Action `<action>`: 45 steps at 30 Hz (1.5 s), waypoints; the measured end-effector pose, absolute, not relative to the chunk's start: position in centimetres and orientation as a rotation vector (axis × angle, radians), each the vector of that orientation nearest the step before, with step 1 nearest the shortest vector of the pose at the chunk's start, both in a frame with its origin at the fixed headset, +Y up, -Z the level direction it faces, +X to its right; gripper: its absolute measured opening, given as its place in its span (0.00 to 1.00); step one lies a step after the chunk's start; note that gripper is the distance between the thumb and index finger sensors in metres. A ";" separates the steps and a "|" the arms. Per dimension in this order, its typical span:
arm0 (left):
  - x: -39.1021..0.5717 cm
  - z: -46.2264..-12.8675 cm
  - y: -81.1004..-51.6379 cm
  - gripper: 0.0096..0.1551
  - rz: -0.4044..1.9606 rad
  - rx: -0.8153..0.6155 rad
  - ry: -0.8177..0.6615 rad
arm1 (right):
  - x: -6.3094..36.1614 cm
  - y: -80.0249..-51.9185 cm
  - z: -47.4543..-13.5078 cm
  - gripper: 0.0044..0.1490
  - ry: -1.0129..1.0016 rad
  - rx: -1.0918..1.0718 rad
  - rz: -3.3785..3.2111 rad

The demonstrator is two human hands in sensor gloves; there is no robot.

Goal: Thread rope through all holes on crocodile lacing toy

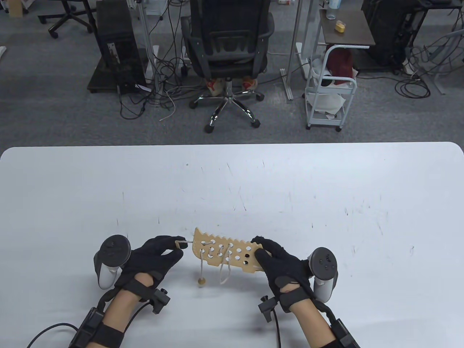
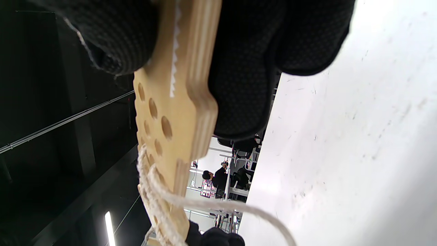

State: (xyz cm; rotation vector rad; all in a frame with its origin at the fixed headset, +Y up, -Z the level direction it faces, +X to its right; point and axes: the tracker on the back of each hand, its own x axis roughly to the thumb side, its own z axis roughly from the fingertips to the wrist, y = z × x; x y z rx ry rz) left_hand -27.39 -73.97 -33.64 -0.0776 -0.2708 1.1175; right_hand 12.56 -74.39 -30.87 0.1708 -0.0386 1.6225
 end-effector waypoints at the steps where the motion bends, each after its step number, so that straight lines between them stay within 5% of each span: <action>1: -27.6 -33.7 -73.9 0.24 1.123 -0.072 -0.266 | 12.6 -74.4 -30.9 0.29 -0.039 0.169 1.620; 45: -35.7 -33.2 -71.6 0.24 1.387 0.251 -0.061 | 17.7 -75.8 -32.2 0.29 -0.173 -0.090 1.617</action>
